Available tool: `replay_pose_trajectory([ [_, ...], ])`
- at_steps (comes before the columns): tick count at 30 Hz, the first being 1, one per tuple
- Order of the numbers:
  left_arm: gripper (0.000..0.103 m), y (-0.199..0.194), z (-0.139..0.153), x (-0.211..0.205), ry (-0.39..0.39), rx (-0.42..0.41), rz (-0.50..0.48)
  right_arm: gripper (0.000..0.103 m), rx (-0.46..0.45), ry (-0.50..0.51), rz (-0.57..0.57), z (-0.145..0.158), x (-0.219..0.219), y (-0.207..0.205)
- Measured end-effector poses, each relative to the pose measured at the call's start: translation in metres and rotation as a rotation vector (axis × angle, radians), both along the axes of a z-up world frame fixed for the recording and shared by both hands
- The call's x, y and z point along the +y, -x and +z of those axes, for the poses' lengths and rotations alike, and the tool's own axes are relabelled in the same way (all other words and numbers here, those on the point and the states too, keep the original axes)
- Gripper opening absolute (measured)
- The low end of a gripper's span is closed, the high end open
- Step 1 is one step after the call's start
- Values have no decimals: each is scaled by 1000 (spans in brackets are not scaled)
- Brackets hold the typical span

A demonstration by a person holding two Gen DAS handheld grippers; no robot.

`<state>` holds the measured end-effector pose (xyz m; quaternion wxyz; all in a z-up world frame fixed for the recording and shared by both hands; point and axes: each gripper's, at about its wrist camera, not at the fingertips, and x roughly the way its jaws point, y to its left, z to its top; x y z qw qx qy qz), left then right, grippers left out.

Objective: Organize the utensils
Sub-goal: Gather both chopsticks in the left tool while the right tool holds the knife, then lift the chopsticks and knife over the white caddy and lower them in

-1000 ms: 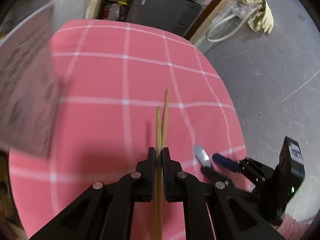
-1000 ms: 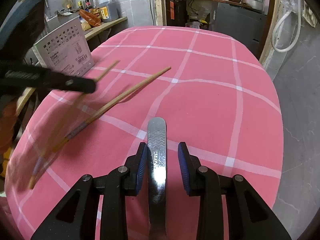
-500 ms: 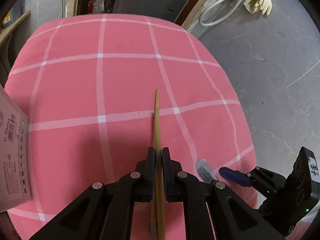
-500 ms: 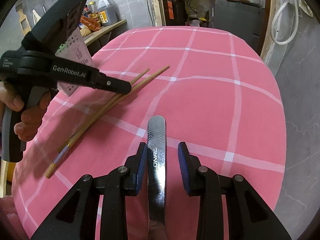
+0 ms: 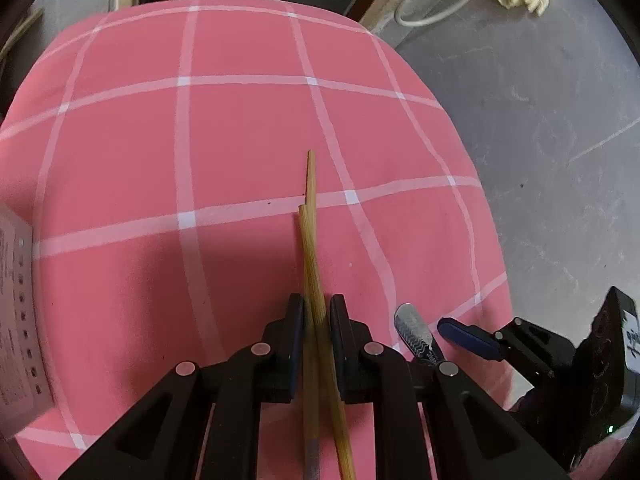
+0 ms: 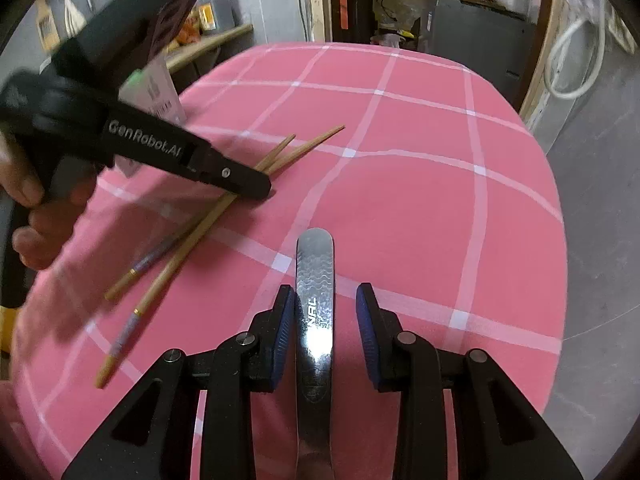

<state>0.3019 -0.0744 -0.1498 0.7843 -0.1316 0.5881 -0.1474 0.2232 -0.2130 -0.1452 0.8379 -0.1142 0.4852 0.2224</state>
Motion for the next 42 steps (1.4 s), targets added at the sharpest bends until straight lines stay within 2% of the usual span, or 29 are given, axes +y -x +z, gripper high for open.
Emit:
replay_pose_trajectory([
  [4, 13, 1, 2, -6, -28, -6, -16, 30, 13, 65, -11, 2, 11, -1],
  [6, 11, 2, 2, -3, -8, 7, -1, 25, 20, 80, -20, 4, 13, -3],
  [7, 11, 4, 2, -1, 5, 14, 7, 18, 22, 81, -27, 5, 12, -3],
  [8, 10, 6, 1, 0, 16, 18, 12, 18, 26, 77, -40, 5, 10, -4],
  [14, 7, 32, 7, 14, 82, 28, 35, 17, 115, -100, -143, 6, -19, 0],
  [20, 7, 49, 5, 17, 91, 64, 10, 17, 125, -162, -191, 2, -28, 15],
  [24, 7, 53, 5, 23, 127, 71, 20, 17, 121, -226, -231, 2, -34, 23],
  [27, 7, 62, 12, 26, 172, 21, 21, 17, 108, -274, -255, 2, -39, 25],
  [34, 7, 92, 47, 30, 230, -180, 42, 17, 10, -361, -274, 20, -35, 37],
  [38, 7, 104, 65, 34, 209, -247, 57, 17, -54, -395, -265, 36, -32, 42],
  [42, 7, 113, 82, 39, 151, -290, 59, 17, -91, -415, -250, 48, -29, 45],
])
